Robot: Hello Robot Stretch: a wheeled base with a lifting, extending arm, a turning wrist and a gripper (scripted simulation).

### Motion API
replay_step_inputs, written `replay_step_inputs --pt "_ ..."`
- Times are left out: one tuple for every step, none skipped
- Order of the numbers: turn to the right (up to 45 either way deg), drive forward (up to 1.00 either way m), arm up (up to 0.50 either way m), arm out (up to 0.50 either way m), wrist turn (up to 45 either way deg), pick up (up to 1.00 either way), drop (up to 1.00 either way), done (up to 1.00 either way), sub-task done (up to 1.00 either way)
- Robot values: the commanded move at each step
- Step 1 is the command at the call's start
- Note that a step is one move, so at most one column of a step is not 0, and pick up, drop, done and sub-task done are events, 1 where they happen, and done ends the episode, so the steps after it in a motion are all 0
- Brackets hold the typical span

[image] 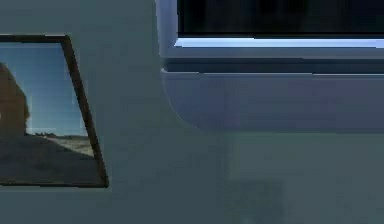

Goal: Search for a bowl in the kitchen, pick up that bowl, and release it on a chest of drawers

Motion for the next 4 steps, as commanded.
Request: replay_step_inputs --pt "45.0 0.0 0.0 0.0 0.0 0.0 0.0 0.0 0.0" --pt "45.0 0.0 0.0 0.0 0.0 0.0 0.0 0.0 0.0" --pt "0.0 1.0 0.0 0.0 0.0 0.0 0.0 0.0 0.0" --pt "6.0 0.0 0.0 0.0 0.0 0.0 0.0 0.0 0.0"
